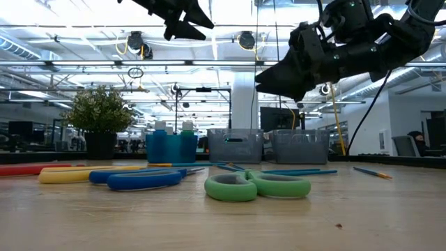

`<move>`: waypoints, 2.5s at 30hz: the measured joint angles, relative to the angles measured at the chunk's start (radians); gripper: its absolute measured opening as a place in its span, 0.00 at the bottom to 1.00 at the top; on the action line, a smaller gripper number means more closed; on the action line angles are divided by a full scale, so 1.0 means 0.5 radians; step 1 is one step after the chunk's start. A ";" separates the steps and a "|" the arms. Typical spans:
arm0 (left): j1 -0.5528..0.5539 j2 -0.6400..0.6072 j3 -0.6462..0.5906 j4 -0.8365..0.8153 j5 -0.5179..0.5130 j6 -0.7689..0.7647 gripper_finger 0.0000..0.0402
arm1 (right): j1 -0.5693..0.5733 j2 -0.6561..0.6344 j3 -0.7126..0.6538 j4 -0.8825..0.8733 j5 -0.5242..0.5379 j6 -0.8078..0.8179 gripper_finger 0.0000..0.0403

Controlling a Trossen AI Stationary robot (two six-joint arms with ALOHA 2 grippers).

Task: Pick & Place Paint Supplies
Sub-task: Put the red scissors into the left black bin

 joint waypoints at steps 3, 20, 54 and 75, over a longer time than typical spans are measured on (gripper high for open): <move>0.000 0.000 0.000 0.000 0.000 0.001 0.70 | 0.002 0.000 0.000 0.027 -0.001 0.000 0.49; 0.000 0.000 0.000 0.000 0.000 0.002 0.70 | 0.005 0.000 0.000 0.027 -0.001 0.000 0.49; 0.000 0.000 0.000 -0.001 0.000 0.002 0.70 | 0.007 0.000 0.000 0.025 -0.003 0.224 0.49; 0.000 0.000 0.000 -0.001 0.000 0.001 0.70 | 0.007 0.000 0.000 0.025 -0.004 0.261 0.49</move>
